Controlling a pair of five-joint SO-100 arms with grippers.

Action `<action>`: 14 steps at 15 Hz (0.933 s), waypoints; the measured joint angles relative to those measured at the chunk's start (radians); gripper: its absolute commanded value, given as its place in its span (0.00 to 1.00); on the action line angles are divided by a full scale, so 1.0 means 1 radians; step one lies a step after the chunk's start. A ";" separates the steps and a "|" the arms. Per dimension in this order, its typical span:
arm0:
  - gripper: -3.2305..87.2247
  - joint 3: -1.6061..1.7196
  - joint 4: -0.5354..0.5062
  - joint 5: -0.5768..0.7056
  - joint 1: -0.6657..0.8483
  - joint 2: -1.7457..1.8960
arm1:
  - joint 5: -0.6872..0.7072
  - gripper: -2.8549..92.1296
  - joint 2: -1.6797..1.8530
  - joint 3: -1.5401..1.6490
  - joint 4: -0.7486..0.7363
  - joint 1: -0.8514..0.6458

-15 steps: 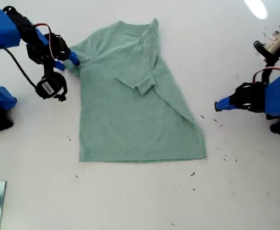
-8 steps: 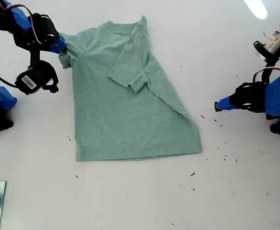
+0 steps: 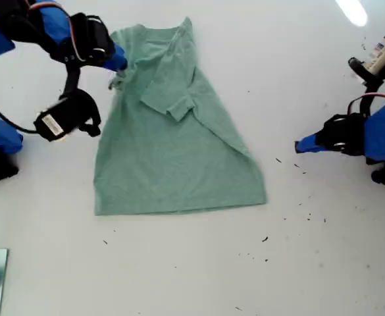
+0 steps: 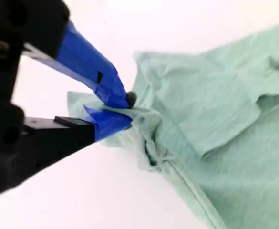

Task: Fold t shirt

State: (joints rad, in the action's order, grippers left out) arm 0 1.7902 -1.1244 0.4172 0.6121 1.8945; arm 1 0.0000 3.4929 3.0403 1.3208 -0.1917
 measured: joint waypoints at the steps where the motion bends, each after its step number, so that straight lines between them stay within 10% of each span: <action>1: 0.03 -0.146 0.006 -0.002 -0.055 -0.140 | -0.005 0.06 0.000 0.000 0.000 0.008; 3: 0.09 -0.474 0.002 -0.002 -0.123 -0.468 | -0.018 0.06 0.000 0.000 0.000 0.023; 5: 0.34 -0.776 -0.009 0.028 -0.133 -0.792 | -0.041 0.06 0.000 0.000 0.000 0.049; 8: 0.36 -0.845 -0.129 0.060 -0.067 -0.804 | -0.052 0.06 0.000 0.000 0.000 0.066; 11: 0.22 -0.624 -0.207 0.104 0.043 -0.431 | -0.052 0.06 0.000 0.000 0.000 0.066; 14: 0.03 0.040 -0.018 0.077 0.055 0.179 | -0.052 0.06 0.000 0.000 0.000 0.066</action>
State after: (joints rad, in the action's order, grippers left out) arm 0 1.8300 -1.1428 0.4939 0.6673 2.0739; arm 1 -0.0522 3.4929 3.0403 1.3208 -0.1258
